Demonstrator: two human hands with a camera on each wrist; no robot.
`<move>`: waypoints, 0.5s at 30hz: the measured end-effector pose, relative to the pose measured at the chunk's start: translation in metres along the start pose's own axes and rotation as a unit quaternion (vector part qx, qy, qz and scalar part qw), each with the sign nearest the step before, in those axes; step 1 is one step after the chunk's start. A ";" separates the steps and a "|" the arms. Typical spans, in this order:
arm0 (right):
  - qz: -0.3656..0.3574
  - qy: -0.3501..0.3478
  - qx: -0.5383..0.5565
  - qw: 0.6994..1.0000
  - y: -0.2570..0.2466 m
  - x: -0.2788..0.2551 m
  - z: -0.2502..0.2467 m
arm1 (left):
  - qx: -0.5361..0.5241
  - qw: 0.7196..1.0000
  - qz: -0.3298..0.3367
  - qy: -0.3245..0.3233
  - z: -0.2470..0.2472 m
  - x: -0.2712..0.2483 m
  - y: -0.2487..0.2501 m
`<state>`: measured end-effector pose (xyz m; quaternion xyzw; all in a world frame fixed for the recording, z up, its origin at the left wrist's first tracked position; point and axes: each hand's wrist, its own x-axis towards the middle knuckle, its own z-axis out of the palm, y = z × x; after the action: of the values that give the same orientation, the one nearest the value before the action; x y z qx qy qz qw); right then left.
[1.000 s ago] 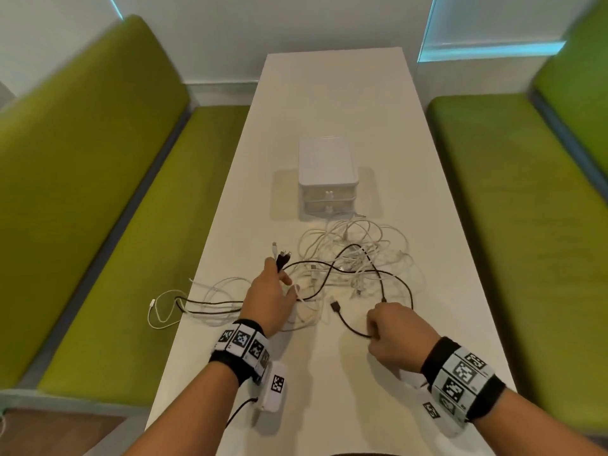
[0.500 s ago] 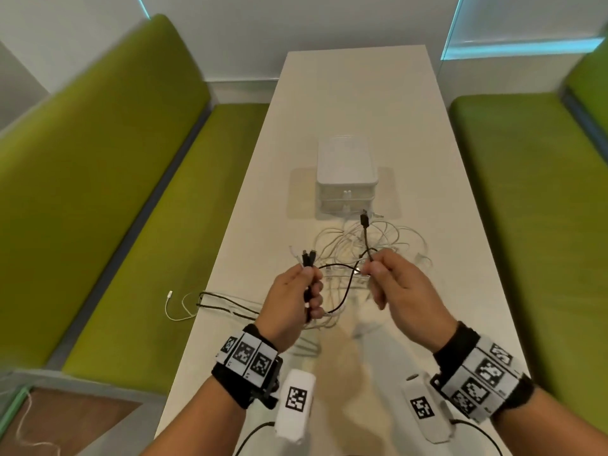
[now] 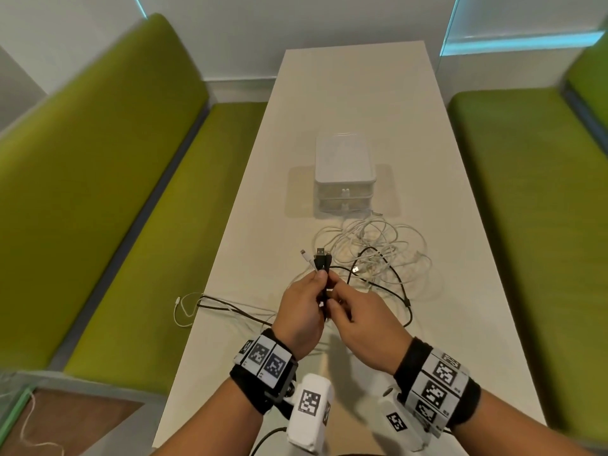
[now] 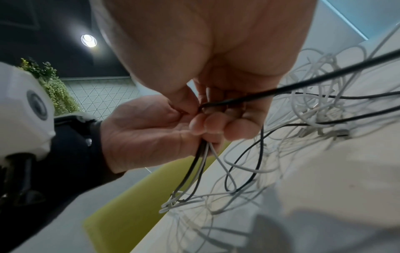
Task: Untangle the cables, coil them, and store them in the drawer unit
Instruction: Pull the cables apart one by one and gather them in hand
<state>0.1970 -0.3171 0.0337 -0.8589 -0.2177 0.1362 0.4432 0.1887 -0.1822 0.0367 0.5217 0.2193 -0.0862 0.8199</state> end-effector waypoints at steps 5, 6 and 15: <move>0.018 0.013 -0.004 1.000 0.011 -0.002 0.000 | 0.025 0.999 0.012 -0.043 0.000 -0.001 0.004; 0.025 0.017 0.001 1.000 0.013 -0.003 0.000 | 0.018 0.999 0.022 -0.046 0.000 -0.001 0.005; 0.063 -0.059 0.050 0.995 0.012 -0.003 -0.006 | -0.148 0.987 0.061 -0.014 -0.015 0.006 0.035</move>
<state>0.2000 -0.3289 0.0277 -0.8383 -0.1815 0.2251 0.4623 0.2034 -0.1531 0.0571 0.4060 0.1859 -0.0106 0.8947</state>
